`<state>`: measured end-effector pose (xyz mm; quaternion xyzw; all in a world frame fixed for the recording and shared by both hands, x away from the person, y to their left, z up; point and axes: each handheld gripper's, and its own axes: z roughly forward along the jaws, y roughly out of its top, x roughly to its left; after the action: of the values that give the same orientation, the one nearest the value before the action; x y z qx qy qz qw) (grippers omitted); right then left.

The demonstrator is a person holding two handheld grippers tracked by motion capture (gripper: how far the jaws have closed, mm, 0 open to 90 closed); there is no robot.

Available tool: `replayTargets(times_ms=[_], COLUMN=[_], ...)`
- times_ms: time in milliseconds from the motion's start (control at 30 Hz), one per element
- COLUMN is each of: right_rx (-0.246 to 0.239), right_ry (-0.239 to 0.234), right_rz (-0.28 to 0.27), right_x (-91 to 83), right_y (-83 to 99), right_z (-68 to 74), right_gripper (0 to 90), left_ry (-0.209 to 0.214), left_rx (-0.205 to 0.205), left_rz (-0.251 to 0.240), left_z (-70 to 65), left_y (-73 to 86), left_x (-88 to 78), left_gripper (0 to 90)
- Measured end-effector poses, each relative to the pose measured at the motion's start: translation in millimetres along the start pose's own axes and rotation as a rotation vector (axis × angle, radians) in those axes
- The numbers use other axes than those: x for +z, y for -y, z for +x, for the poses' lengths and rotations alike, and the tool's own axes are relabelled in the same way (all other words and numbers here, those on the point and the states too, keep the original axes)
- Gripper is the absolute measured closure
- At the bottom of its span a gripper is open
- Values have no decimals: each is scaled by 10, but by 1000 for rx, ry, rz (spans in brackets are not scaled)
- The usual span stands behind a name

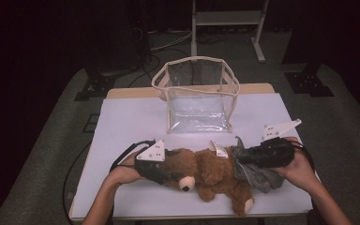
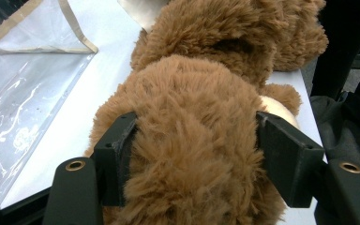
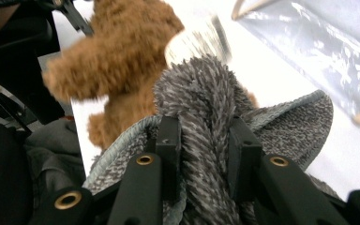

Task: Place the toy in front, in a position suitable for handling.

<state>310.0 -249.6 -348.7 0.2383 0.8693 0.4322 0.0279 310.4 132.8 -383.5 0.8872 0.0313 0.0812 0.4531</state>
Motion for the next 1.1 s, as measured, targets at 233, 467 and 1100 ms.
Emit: replayTargets(times_ms=[233,467,1100], right_rx=[-51,-33,-7], right_ry=[-37,-73,-109], right_rz=[11,41,-36], right_x=[222,453,418], right_y=[-336,-283,56], right_z=[1,-11,213], right_gripper=[697,697,703], left_ry=[1,10,-3], left_rx=[21,24,-63], left_rz=[13,9,60], left_z=[-31,-22,-7], left_y=[-16,-12,-110], left_x=[-9,-17,188], left_gripper=[338,333,55])
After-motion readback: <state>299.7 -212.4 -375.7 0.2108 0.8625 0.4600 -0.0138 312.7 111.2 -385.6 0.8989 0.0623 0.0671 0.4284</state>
